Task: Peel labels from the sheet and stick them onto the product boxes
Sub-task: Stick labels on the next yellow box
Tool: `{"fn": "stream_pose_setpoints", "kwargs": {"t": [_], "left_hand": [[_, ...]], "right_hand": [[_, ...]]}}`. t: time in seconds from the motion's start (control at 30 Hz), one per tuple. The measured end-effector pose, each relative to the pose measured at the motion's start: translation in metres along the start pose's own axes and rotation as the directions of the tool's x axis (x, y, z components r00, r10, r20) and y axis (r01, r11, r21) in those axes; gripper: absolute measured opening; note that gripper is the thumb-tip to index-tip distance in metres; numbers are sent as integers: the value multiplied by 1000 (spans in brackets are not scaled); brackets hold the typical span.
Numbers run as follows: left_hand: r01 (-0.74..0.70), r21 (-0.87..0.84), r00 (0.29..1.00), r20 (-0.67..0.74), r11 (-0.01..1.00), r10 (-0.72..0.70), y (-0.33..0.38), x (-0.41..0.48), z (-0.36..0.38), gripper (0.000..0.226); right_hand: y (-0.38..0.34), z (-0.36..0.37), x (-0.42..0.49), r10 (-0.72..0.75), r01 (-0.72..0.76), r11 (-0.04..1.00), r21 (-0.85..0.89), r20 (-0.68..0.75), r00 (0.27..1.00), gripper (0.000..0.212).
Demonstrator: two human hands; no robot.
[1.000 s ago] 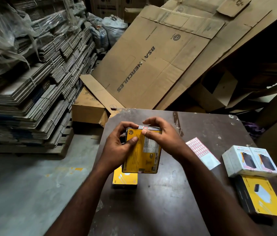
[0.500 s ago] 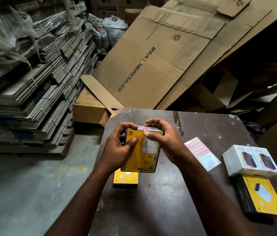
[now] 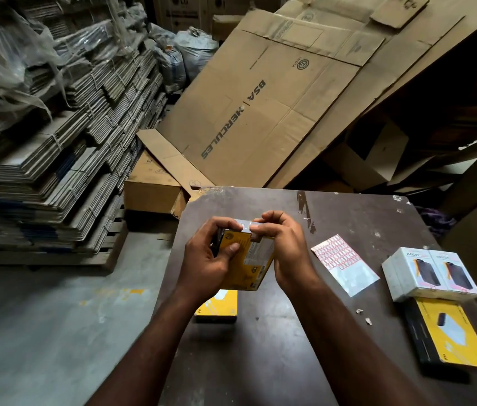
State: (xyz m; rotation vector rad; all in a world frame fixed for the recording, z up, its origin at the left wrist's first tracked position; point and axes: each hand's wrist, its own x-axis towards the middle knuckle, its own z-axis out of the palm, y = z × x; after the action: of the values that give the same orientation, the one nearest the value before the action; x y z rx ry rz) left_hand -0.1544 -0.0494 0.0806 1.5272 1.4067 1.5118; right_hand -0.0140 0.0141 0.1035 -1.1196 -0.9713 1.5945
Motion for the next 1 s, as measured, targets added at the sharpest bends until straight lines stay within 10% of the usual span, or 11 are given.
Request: {"fn": "stream_pose_setpoints", "kwargs": {"t": [0.1, 0.27, 0.47, 0.67, 1.0], "left_hand": [[30, -26, 1000, 1, 999, -30, 0, 0, -1, 39], [26, -46, 1000, 3, 999, -26, 0, 1, -4, 39], [59, -65, 998, -26, 996, -61, 0, -3, 1, 32], [171, -49, 980, -94, 984, -175, -1, -2, 2, 23], [199, 43, 973, -124, 979, -193, -2, -2, 10, 20]], "right_hand": [[1, -2, -2, 1, -1, 1000, -13, 18, 1000, 3], [5, -6, -5, -47, 61, 984, -169, 81, 996, 58], [6, -1, -3, 21, -23, 998, -56, -35, 999, 9], [8, -6, -11, 26, -6, 996, -86, 235, 972, 55], [8, -9, -15, -88, 143, 965, -221, 238, 967, 47]]}}
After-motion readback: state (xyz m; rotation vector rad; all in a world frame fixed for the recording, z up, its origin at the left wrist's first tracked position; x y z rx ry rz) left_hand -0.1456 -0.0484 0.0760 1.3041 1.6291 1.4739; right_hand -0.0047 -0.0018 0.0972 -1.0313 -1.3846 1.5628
